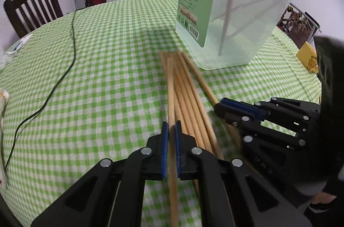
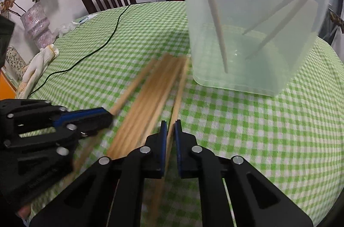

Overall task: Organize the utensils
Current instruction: 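Lift both held chopsticks off the table and carry them toward the container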

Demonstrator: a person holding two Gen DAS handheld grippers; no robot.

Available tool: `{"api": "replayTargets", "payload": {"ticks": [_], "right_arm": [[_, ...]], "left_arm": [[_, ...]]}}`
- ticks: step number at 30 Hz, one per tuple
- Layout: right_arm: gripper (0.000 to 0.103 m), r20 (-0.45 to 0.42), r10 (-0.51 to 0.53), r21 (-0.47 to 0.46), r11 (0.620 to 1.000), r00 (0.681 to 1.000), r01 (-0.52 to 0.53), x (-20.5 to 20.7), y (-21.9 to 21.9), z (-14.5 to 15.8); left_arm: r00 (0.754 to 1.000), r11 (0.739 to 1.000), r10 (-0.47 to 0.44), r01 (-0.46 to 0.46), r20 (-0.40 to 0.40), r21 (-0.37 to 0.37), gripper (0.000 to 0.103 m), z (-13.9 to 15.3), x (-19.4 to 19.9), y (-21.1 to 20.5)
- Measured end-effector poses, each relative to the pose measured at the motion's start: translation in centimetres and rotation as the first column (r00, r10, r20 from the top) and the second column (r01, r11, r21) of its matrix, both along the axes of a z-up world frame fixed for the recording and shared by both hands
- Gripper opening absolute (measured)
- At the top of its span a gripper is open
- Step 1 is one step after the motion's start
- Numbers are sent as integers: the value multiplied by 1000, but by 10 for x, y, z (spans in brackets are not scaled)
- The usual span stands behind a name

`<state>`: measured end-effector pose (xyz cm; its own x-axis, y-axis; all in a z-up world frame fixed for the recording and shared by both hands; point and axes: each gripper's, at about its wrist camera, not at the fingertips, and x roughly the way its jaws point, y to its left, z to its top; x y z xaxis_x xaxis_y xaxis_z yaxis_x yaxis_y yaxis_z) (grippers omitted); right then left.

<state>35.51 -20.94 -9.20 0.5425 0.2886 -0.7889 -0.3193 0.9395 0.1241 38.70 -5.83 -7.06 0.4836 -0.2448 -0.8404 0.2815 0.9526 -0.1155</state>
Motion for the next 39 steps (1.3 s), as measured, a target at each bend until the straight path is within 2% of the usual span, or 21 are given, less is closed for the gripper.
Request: {"api": "replayTargets", "payload": {"ticks": [4, 7, 14, 19, 22, 24, 25, 26, 28, 29, 30, 35, 39], "right_arm": [[6, 4, 28, -12, 1000, 1000, -28, -25, -17, 7], [6, -2, 20, -24, 999, 1000, -20, -33, -26, 6], [6, -12, -13, -53, 998, 1000, 13, -45, -43, 0], [6, -18, -15, -41, 999, 1000, 14, -48, -45, -3], [7, -17, -5, -14, 1000, 1000, 5, -55, -47, 0], [7, -8, 3, 9, 1000, 1000, -2, -63, -50, 4], [7, 2, 6, 15, 1000, 1000, -6, -68, -52, 7], [8, 21, 12, 16, 1000, 1000, -13, -78, -55, 11], [22, 43, 29, 9, 1000, 999, -29, -96, -60, 14], [36, 51, 33, 6, 999, 998, -33, -108, -63, 15], [39, 56, 39, 5, 999, 998, -39, -118, -64, 14], [39, 56, 64, -26, 998, 996, -63, -157, -64, 3], [38, 50, 38, -31, 999, 998, -37, -164, -64, -3]], "left_arm": [[1000, 1000, -6, 6, -5, -24, 4, 10, -20, 3], [1000, 1000, -11, 11, -10, -9, 4, 7, -30, -1], [993, 993, 114, -114, -28, -1, 4, -3, -30, 24], [989, 990, 142, -141, -46, 14, 4, -15, -31, 28], [991, 991, 129, -127, -38, 40, 4, -17, -36, 26], [992, 993, 115, -115, -45, 17, 21, -15, -44, 25], [992, 994, 105, -108, -62, -33, 24, -13, -51, 30], [992, 992, 106, -111, -71, -58, 24, -12, -62, 34], [990, 989, 138, -140, -38, -52, 25, -7, -86, 43], [990, 989, 141, -141, -5, -39, 25, -6, -103, 45], [990, 990, 136, -136, 19, -29, 25, -5, -117, 44], [986, 993, 107, -113, 129, 44, 25, -7, -176, 31], [988, 991, 125, -121, 90, -57, 25, -10, -188, 50]]}}
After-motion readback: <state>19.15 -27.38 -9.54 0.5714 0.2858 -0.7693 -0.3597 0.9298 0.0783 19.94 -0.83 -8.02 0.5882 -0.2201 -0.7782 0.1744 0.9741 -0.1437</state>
